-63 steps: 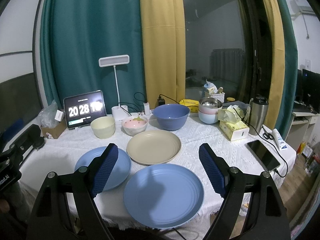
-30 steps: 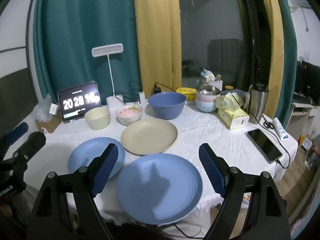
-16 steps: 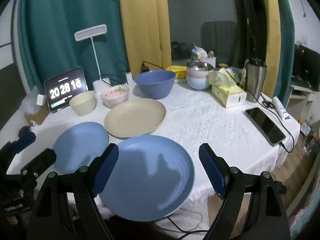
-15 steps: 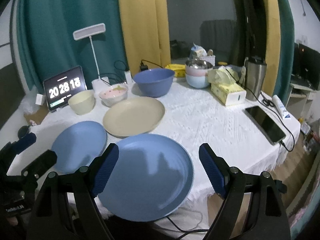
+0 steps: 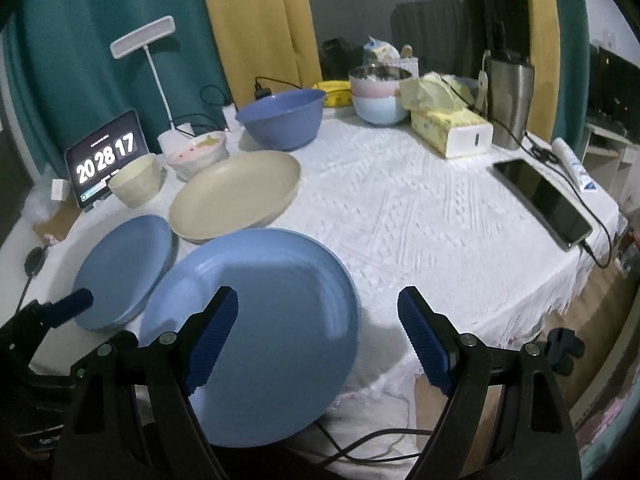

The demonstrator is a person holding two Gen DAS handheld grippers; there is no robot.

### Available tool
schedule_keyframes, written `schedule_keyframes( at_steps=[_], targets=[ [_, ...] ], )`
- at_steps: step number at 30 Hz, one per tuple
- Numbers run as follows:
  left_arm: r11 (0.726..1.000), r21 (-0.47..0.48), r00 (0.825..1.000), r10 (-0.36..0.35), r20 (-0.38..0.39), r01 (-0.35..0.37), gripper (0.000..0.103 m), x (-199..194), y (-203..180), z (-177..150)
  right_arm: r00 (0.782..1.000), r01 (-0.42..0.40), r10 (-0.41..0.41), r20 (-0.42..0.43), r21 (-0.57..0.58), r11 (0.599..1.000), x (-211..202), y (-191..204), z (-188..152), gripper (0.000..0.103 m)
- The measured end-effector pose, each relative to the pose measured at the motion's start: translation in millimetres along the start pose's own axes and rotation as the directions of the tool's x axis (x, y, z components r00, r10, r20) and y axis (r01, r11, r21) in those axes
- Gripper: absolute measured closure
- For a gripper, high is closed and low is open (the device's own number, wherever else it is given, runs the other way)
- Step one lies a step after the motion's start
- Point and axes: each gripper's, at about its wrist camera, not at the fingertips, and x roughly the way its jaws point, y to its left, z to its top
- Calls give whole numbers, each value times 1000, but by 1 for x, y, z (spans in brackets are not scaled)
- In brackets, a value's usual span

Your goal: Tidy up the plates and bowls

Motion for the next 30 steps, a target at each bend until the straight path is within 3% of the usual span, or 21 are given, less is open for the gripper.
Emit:
schedule_keyframes(
  at_steps=[5,10,14,19,26,30],
  targets=[
    [1000,2,998,13,-58,-13,35,11,-3,-4,999,-7,7,-33,13,1000,17,-14,-4,19],
    [1000,10,994,16,-107,-15,46,22,-7,-6,998,-9,11,-67,21,1000,33,-21,-7,29],
    [1000,8,990,13,-144,-12,49,31,-8,-7,997,-15,17,-78,25,1000,40,-24,-9,33],
    [1000,3,983,0,-185,1,54,40,-10,-10,994,-27,29,-101,22,999,48,-24,-12,49],
    [1000,-3,984,14,-179,-14,62,42,-11,-8,995,-14,14,-99,1,1000,53,-20,-13,63],
    [1000,-3,985,19,-174,-20,67,41,-10,-7,995,-11,9,-102,-16,1000,54,-17,-13,83]
  ],
)
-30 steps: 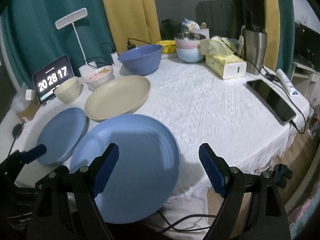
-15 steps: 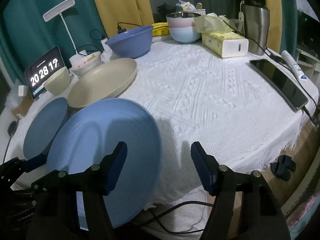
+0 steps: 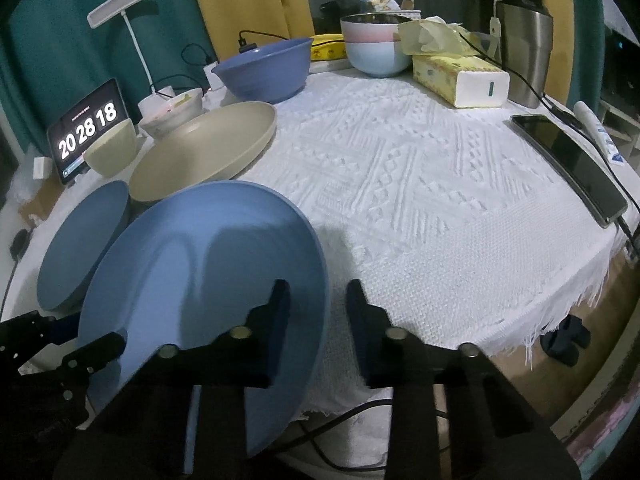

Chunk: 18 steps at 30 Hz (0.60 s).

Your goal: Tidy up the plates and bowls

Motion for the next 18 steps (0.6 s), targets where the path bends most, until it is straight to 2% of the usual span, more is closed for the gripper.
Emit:
schedule_keyframes(
  at_steps=[4,18],
  targets=[
    [1000,4,1000,-6,6,6,70,-2,-2,0,1000,15,-15,3,-9,1000,-2,3,0,84],
    [999,39,995,-28,99,25,70,-29,-4,7,994,65,-64,86,-7,998,-34,5,15,84]
  ],
)
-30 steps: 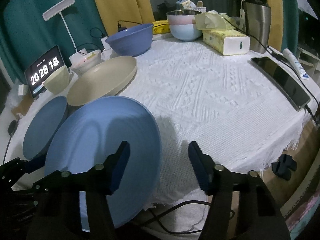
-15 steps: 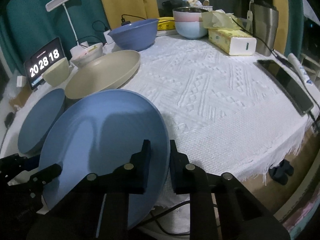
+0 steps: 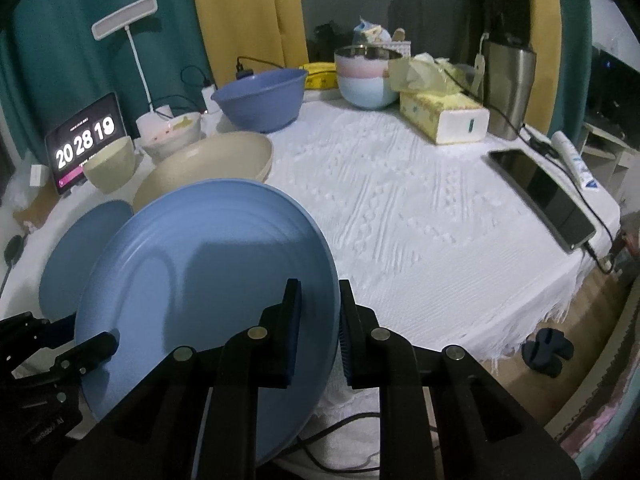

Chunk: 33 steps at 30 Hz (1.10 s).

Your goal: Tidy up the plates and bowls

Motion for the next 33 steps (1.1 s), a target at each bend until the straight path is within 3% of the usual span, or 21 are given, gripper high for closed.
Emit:
schedule_keyframes(
  at_steps=[17,33],
  targets=[
    [999,-44,998,6,68,-3,70,-8,26,30,999,7,-6,47,-36,999,-2,17,34,84],
    [995,-98,995,38,90,-29,70,9,59,59,999,-14,17,43,-79,997,28,44,74,84]
  ],
)
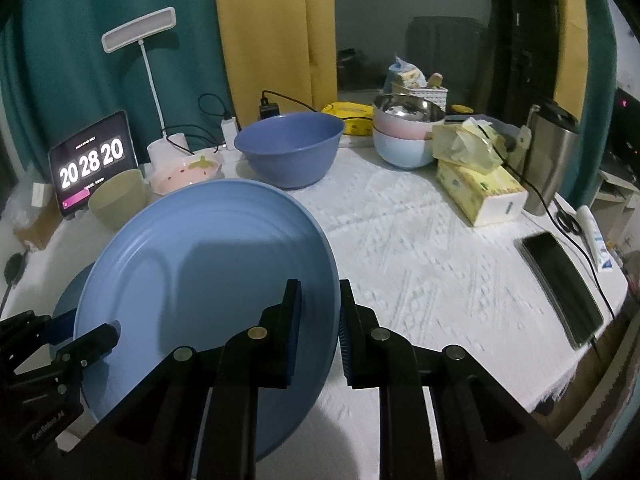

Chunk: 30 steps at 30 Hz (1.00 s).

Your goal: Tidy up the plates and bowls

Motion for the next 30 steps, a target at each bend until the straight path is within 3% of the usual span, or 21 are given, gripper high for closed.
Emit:
schedule_keyframes(
  at_steps=[30],
  targets=[
    [994,-64,994,82,-73,-87,70,94,27,49,995,-63,61,-78,-15,998,113,-2,53,84]
  ],
)
